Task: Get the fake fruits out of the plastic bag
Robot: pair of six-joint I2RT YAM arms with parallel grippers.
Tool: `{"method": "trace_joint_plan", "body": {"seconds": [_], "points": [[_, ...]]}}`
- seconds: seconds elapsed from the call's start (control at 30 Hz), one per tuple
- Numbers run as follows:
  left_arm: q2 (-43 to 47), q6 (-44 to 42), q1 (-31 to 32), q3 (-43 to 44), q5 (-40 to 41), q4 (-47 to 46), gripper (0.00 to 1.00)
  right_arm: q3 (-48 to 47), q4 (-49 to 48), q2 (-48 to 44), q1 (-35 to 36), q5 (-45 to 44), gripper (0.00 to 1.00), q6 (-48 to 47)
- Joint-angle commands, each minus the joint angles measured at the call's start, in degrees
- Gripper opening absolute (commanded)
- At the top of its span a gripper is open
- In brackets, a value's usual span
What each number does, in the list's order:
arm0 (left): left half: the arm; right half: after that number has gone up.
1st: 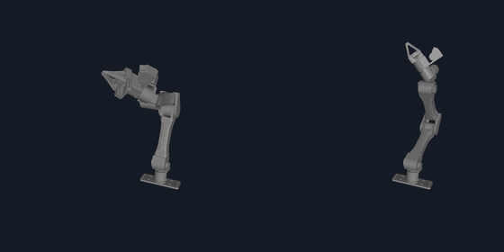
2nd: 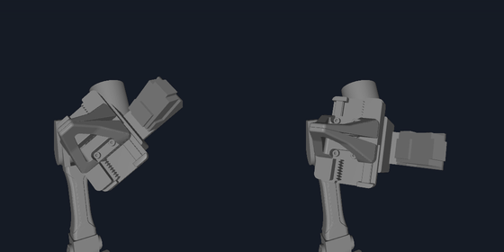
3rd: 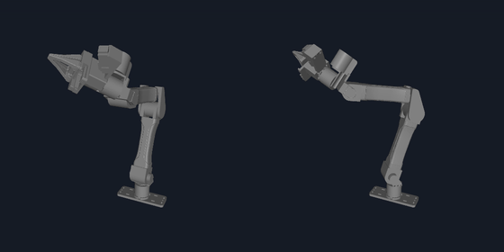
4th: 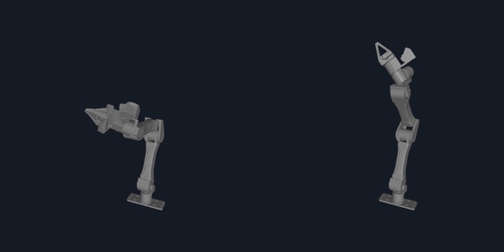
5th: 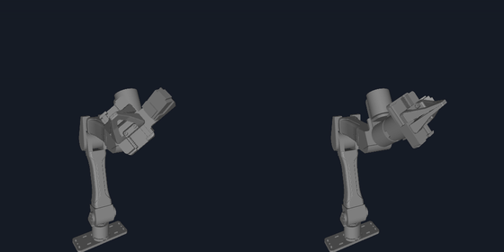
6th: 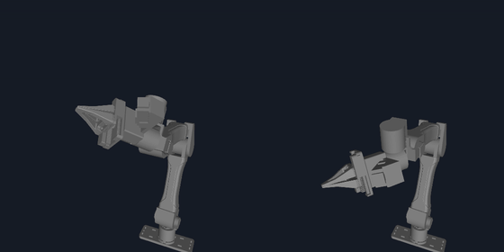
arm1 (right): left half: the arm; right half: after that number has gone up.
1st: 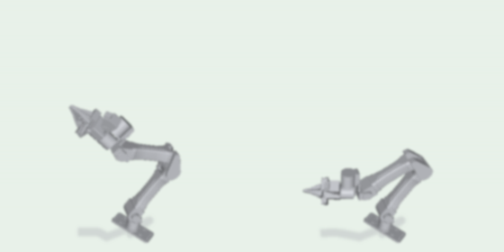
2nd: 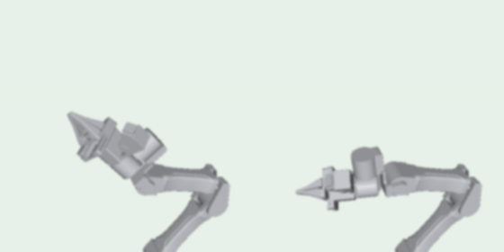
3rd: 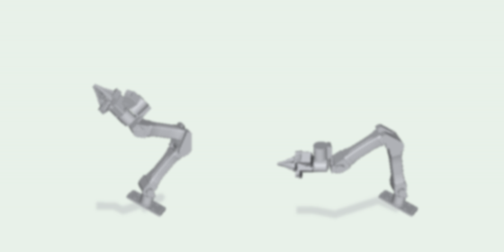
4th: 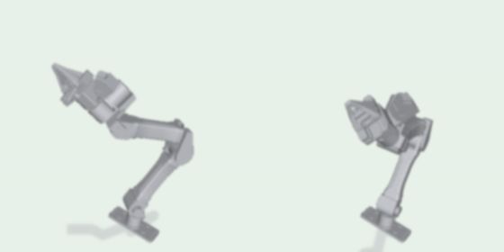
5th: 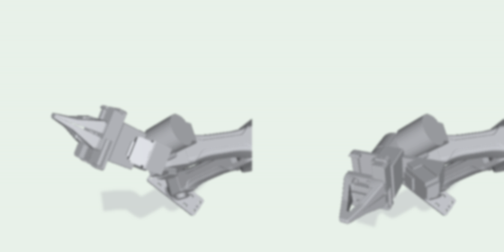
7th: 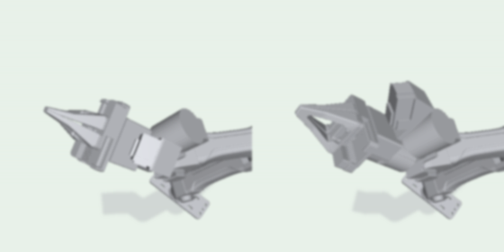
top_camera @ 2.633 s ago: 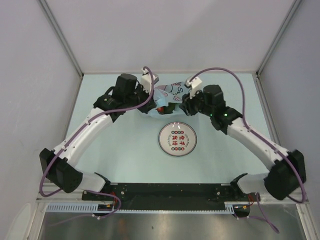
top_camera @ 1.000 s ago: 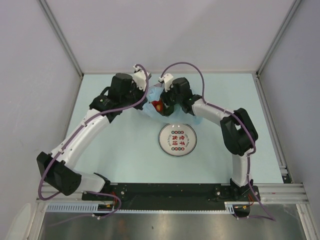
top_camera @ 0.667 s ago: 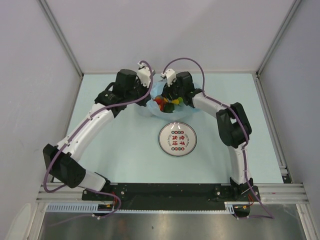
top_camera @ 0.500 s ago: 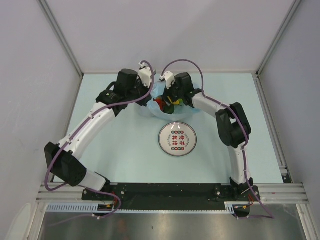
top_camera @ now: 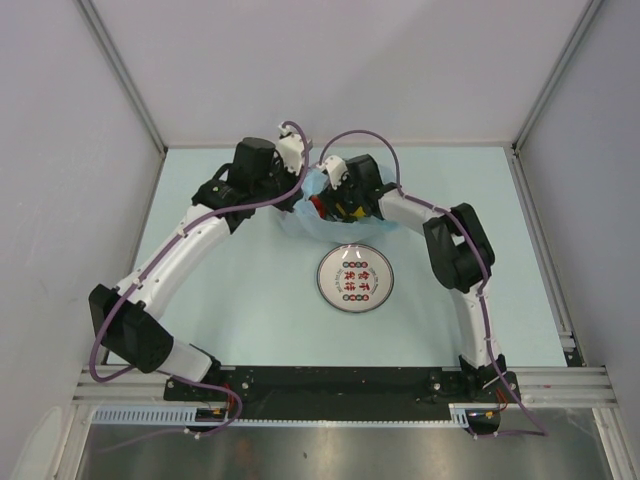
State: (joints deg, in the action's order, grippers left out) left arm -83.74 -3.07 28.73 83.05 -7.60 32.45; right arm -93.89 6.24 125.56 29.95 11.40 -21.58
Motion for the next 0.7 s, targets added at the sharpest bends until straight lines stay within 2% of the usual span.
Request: {"method": "trace_joint_plan", "body": {"seconds": [0.0, 0.03, 0.07, 0.13, 0.23, 0.43, 0.67], "points": [[1.0, -1.1, -0.7, 0.8, 0.9, -1.9, 0.0, -0.9, -0.1, 0.0, 0.6, -6.2, 0.79, -3.3], [1.0, -1.2, -0.8, 0.6, 1.2, -2.0, 0.0, -0.4, -0.5, -0.2, 0.5, -6.1, 0.67, -3.6], [1.0, -1.2, -1.0, 0.5, 1.3, -2.2, 0.0, 0.2, -1.0, -1.0, 0.5, -6.1, 0.61, -4.2], [1.4, -1.3, -1.2, -0.2, 1.6, -2.8, 0.0, 0.5, -1.5, -1.8, 0.5, -6.6, 0.53, -4.3], [1.9, -1.4, -1.3, -1.0, 1.8, -3.7, 0.0, 0.5, -1.4, -4.3, 0.7, -6.1, 0.46, -4.3], [2.5, -1.2, -1.3, -1.4, 0.9, -4.5, 0.0, -0.4, 3.8, -11.7, 2.6, -4.3, 0.41, -2.6], [2.4, -0.6, -1.3, -1.1, -0.1, -5.3, 0.0, 3.4, 7.7, -22.1, 4.9, -3.3, 0.41, 0.1]]}}
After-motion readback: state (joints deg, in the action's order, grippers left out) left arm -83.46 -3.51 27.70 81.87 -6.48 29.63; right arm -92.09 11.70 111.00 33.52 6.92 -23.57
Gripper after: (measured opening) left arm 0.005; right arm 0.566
